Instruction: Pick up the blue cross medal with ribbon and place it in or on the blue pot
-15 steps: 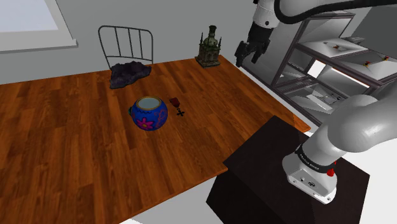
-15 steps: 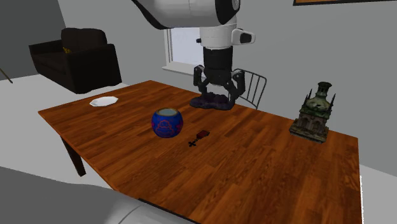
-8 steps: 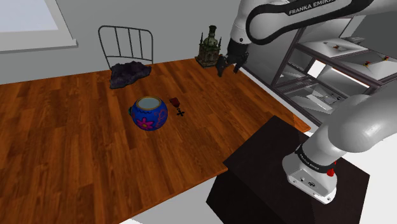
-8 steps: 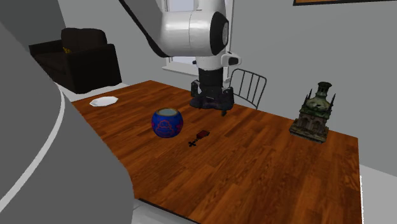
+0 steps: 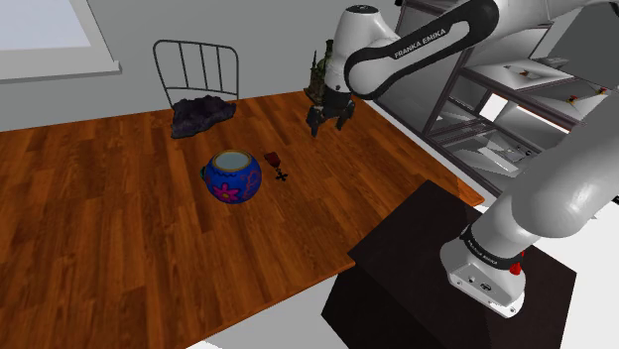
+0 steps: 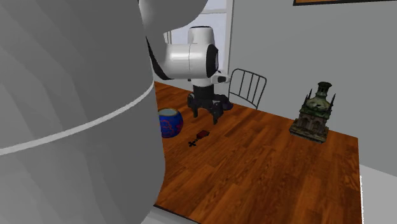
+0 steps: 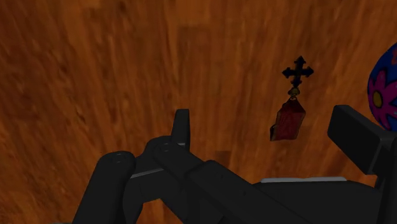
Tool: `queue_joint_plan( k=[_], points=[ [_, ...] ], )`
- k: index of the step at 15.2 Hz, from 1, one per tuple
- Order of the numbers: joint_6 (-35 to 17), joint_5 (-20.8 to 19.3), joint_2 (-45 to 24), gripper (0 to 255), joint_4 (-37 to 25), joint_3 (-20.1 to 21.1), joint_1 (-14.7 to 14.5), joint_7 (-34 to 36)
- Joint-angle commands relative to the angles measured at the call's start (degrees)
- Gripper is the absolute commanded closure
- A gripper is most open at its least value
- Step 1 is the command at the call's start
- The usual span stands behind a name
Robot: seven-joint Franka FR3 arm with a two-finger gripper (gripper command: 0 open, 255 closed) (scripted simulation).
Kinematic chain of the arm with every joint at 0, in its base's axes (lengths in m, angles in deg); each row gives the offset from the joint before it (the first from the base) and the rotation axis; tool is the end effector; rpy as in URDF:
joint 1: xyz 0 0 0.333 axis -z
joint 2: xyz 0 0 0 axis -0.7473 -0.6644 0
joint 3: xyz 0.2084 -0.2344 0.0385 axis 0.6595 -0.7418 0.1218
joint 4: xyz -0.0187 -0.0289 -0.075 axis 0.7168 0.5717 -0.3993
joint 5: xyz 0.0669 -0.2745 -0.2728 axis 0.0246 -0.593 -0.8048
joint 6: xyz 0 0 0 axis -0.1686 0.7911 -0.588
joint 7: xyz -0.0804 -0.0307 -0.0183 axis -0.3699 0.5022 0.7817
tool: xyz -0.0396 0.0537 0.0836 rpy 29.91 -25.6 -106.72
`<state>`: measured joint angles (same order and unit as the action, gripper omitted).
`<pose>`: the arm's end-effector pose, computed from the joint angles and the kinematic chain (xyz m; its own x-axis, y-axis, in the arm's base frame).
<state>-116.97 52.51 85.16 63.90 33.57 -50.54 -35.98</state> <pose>0.5041 0.1072 0.3676 0.9657 -0.2274 0.1253 -0.2276 -0.9737 -0.0128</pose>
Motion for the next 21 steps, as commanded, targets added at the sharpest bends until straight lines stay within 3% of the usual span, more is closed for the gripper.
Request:
queue_joint_plan(
  k=[1, 8, 16, 21],
  points=[
    [-2.23, -1.59, -5.13, 0, -2.87, 0.47, -0.28, 2.31],
    [-6.83, -7.01, -20.82, 0, -13.63, -0.05, -3.07, 9.62],
    [-7.73, -10.14, -38.85, 0, -30.71, -2.26, -7.54, 14.77],
    [-9.29, -10.58, -41.76, 0, -32.07, -2.78, -7.89, 15.07]
  ],
)
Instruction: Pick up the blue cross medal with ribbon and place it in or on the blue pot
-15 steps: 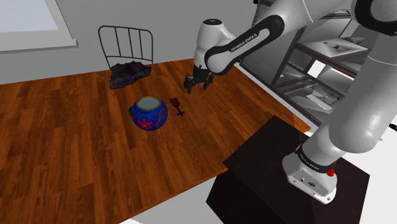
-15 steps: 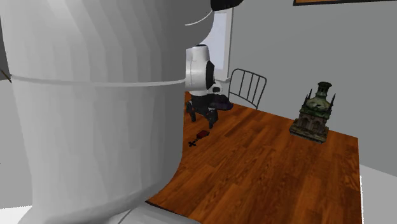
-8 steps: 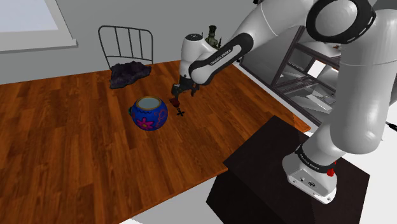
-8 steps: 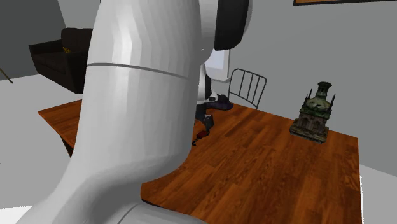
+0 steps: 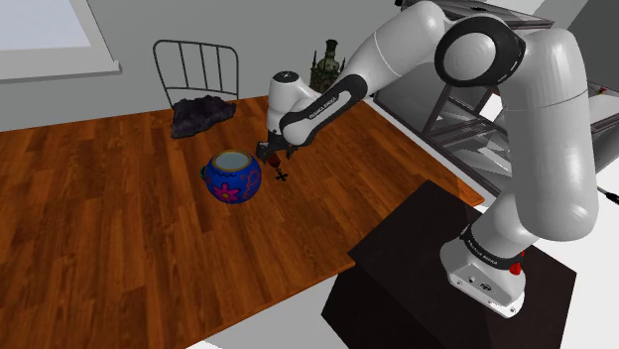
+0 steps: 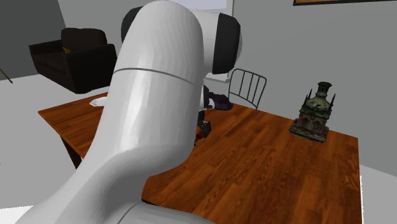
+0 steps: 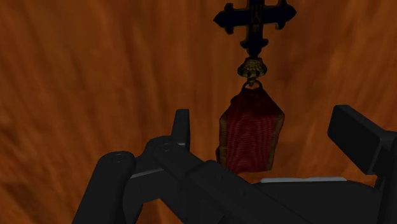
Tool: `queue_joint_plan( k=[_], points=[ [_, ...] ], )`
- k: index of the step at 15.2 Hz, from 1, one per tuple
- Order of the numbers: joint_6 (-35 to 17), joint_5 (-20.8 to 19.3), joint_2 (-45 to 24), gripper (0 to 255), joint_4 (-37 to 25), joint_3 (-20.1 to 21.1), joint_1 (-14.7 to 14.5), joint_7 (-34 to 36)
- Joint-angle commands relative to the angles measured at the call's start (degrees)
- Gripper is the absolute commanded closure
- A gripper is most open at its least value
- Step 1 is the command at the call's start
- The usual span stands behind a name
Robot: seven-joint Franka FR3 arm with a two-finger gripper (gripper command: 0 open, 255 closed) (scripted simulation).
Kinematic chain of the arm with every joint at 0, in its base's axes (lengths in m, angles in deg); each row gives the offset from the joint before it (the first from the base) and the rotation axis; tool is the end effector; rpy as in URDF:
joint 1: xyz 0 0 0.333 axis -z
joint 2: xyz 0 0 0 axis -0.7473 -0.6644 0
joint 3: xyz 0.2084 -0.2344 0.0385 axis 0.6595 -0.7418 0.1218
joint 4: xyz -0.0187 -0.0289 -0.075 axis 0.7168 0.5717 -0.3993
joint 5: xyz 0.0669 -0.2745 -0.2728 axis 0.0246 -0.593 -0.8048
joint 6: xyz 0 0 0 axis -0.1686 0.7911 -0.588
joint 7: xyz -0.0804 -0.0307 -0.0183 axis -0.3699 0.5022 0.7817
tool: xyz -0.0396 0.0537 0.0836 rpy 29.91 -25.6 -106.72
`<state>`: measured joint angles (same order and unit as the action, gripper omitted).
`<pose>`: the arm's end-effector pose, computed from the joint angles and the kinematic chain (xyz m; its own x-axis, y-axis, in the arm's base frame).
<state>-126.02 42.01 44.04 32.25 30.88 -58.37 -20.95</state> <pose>0.6429 0.1945 0.1909 0.9510 -0.2782 0.1347 -0.2776 -0.9604 -0.0235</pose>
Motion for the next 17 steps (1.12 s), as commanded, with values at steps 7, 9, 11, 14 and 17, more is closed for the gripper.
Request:
queue_joint_plan(
  k=[7, 9, 11, 14, 17],
  points=[
    [-1.55, -0.43, -3.11, 0, -1.60, -0.51, -0.30, 0.25],
    [-1.55, -0.43, -3.11, 0, -1.60, -0.51, -0.30, 0.25],
    [-1.55, -0.43, -3.11, 0, -1.60, -0.51, -0.29, 0.24],
    [-1.55, -0.43, -3.11, 255, -1.60, -0.51, -0.29, 0.24],
    [-1.55, -0.43, -3.11, 255, -1.60, -0.51, -0.29, 0.24]
  ],
)
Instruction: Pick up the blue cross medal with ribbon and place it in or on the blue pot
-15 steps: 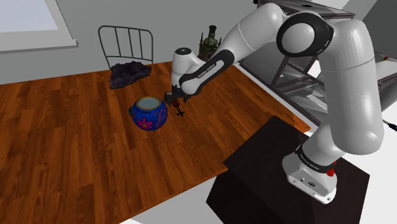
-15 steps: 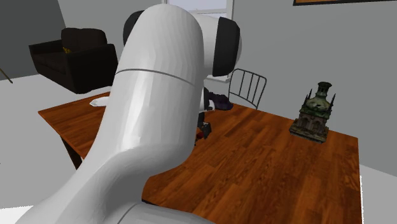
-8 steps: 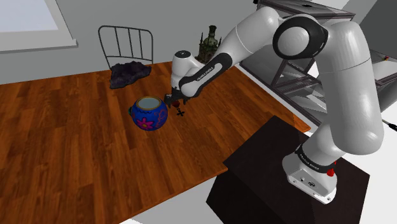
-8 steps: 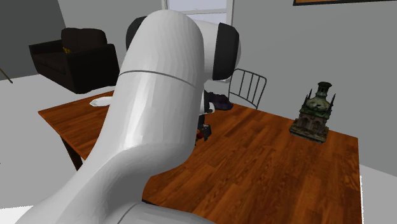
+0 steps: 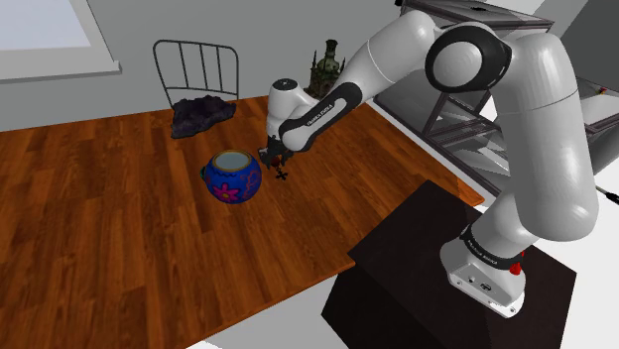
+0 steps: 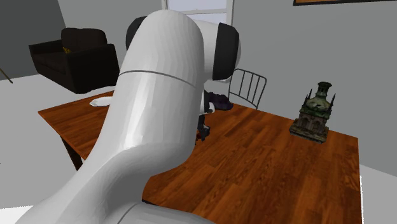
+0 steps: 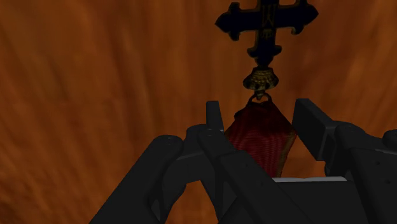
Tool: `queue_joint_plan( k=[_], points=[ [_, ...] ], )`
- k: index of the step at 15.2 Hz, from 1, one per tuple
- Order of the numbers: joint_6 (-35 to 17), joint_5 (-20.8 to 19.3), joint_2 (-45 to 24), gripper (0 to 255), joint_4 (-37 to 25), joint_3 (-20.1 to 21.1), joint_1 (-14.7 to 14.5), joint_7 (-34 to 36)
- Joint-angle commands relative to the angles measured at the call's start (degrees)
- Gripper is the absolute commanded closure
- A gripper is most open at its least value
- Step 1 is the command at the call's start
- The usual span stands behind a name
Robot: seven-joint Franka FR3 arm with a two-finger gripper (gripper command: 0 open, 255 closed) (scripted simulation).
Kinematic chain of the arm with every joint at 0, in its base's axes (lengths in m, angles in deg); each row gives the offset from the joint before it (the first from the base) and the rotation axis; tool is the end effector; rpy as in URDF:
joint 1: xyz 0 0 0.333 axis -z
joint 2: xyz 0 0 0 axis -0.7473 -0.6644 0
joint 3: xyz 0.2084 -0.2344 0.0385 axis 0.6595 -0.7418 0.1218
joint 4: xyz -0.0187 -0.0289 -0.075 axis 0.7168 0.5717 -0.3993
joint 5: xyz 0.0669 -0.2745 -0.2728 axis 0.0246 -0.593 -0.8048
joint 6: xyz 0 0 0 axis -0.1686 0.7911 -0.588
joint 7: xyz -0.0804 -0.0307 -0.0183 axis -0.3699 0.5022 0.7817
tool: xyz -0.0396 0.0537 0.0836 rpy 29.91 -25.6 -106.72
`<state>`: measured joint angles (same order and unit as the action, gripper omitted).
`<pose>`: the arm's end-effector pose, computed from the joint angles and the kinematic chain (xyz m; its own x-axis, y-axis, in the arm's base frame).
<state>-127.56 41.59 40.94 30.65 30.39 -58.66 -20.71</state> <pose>0.6468 0.1944 0.1683 0.9510 -0.2783 0.1349 -0.2777 -0.9604 -0.0239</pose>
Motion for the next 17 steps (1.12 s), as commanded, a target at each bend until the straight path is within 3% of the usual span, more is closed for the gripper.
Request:
queue_joint_plan(
  k=[1, 17],
  points=[
    [-0.01, 0.00, -0.02, 255, 0.00, -0.01, 0.01, 0.00],
    [6.19, 1.58, 7.39, 255, 1.21, 1.51, 1.04, -1.40]
  ],
)
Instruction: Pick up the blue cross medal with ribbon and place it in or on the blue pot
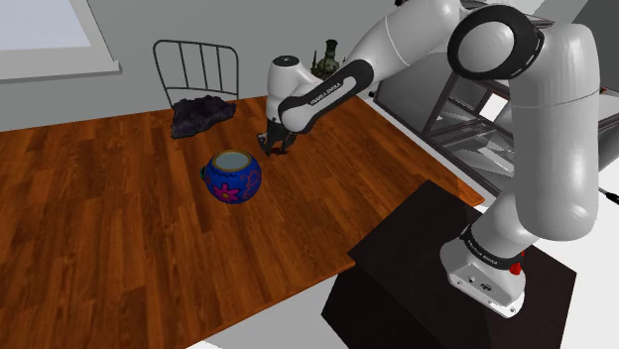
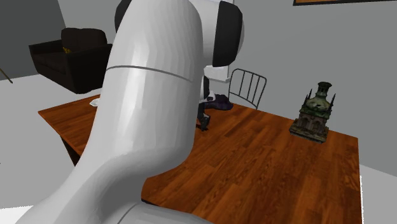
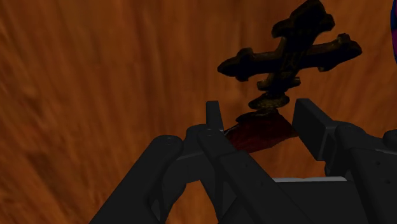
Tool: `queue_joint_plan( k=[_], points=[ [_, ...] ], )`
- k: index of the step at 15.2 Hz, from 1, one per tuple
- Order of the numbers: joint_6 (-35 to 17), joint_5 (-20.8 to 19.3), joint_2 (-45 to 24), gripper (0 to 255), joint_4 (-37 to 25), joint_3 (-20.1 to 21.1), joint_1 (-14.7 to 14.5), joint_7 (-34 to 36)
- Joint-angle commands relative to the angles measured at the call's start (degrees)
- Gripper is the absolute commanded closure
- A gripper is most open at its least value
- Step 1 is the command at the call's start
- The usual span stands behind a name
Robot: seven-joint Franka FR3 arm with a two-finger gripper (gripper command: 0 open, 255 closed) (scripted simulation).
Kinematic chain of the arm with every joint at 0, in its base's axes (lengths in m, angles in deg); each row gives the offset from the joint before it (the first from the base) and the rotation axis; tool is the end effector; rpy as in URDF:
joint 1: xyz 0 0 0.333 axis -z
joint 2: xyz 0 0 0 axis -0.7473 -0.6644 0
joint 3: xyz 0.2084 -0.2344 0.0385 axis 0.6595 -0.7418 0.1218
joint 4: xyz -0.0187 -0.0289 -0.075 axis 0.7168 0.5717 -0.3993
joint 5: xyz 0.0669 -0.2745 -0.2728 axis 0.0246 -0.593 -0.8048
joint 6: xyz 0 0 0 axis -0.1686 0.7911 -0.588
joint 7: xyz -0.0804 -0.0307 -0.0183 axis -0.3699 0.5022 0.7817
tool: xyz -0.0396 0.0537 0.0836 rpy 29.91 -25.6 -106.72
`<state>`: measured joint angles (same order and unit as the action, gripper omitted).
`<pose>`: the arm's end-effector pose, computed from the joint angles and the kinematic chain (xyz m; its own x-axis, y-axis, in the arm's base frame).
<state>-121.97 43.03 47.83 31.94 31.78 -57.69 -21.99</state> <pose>0.6464 0.1942 0.2311 0.9509 -0.2783 0.1352 -0.2776 -0.9604 -0.0240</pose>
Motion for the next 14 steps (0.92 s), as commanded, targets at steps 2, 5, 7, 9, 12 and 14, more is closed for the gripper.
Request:
queue_joint_plan(
  k=[2, 5, 7, 9, 12, 14],
  points=[
    [1.64, 0.41, 1.54, 255, -0.09, 0.33, 0.20, -0.35],
    [3.24, 0.81, 3.04, 255, -0.21, 0.63, 0.40, -0.70],
    [4.33, 1.08, 4.00, 255, -0.34, 0.82, 0.53, -0.93],
    [5.45, 1.35, 4.93, 255, -0.54, 1.00, 0.64, -1.16],
    [7.15, 1.76, 6.27, 255, -0.92, 1.26, 0.80, -1.50],
    [8.31, 2.02, 7.12, 255, -1.24, 1.42, 0.89, -1.72]
  ],
)
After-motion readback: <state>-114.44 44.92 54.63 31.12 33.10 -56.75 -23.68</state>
